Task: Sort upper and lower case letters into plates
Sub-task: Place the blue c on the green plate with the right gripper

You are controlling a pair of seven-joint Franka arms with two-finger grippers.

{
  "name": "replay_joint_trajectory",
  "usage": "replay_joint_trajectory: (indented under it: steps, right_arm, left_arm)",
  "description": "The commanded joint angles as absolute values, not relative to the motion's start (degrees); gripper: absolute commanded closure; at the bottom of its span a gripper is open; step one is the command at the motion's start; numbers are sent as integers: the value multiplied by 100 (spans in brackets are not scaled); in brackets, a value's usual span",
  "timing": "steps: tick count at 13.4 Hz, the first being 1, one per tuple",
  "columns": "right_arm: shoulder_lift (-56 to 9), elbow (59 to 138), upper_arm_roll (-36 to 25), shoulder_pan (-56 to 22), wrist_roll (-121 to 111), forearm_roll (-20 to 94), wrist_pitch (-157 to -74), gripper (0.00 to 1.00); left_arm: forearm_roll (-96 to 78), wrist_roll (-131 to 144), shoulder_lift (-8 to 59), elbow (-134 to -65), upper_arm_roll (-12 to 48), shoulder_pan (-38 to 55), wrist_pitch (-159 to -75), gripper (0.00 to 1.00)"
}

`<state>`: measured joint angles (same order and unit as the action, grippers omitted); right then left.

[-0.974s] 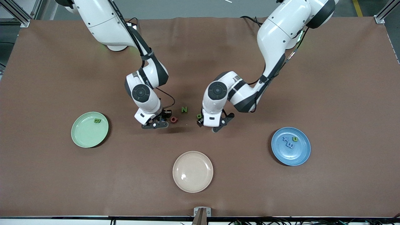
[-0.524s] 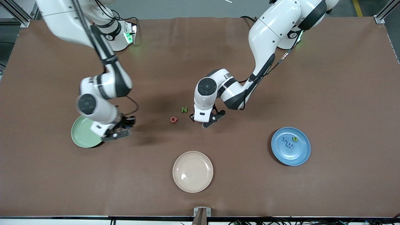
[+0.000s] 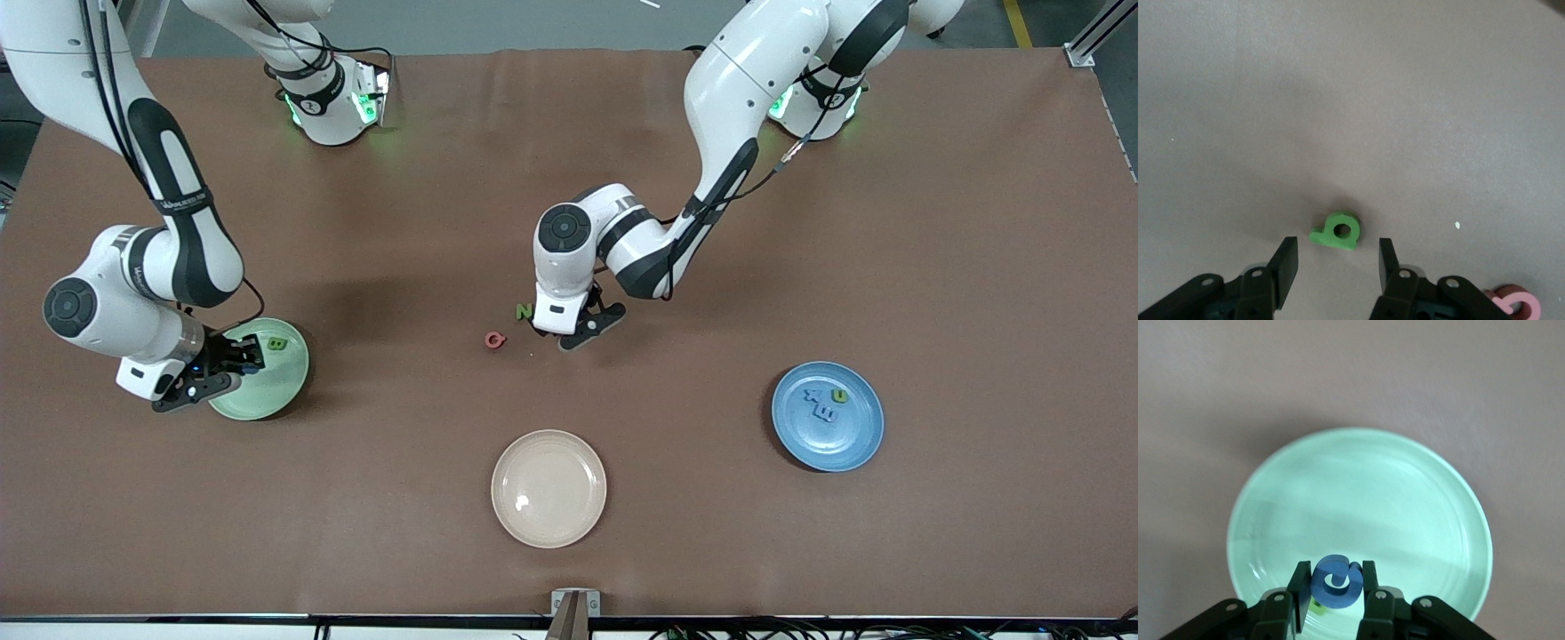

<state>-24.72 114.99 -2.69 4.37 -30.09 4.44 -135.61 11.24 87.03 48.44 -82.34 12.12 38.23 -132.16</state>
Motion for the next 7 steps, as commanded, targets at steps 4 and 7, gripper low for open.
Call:
replay_joint_trajectory:
  steps: [4, 7]
  right_arm:
    - [-2356, 12365, -149, 817, -3339, 483, -14255, 84]
    - [-2347, 12524, -149, 966, -3506, 483, -14466, 82]
  left_arm:
    - [1187, 8736, 4931, -8103, 1160, 3867, -13157, 46]
    - [1169, 8763, 4931, -8103, 1169, 3858, -13157, 46]
